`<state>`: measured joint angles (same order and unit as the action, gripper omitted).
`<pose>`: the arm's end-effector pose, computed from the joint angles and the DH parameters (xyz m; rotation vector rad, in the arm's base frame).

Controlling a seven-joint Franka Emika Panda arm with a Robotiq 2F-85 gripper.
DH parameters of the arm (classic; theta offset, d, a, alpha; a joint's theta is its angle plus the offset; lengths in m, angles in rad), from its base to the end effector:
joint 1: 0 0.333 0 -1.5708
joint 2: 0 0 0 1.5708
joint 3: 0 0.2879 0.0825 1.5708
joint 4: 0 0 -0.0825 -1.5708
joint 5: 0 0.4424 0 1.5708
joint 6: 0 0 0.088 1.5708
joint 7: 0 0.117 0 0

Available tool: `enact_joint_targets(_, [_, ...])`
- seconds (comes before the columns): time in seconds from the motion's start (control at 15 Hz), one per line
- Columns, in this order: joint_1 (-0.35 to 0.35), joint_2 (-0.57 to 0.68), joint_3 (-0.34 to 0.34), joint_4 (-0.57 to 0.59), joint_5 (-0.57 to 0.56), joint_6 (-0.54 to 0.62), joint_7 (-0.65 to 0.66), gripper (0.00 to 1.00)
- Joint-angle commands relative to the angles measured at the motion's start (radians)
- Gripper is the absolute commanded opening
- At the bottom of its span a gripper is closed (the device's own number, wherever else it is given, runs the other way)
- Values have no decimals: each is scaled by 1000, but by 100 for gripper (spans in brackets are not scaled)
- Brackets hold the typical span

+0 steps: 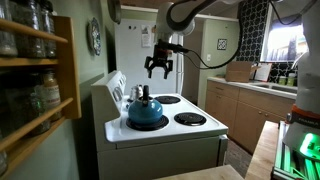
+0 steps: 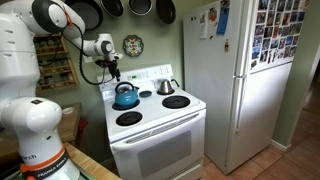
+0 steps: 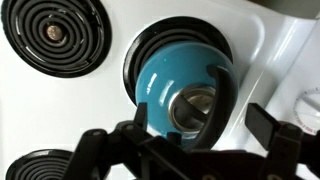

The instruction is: Move the blue kettle to the front right plate of the stove

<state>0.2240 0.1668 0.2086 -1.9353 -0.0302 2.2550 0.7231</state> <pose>0.5980 0.2723 0.3503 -3.0127 0.4227 -0.1924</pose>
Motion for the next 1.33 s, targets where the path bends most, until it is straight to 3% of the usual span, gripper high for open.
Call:
enact_joint_targets(0.0, [36, 66, -31, 29, -40, 108, 109, 100])
enact_joint_targets(0.47, [82, 141, -88, 61, -98, 212, 242, 100])
enact_joint_targets(1.27, [135, 236, -134, 132, -131, 226, 315, 100])
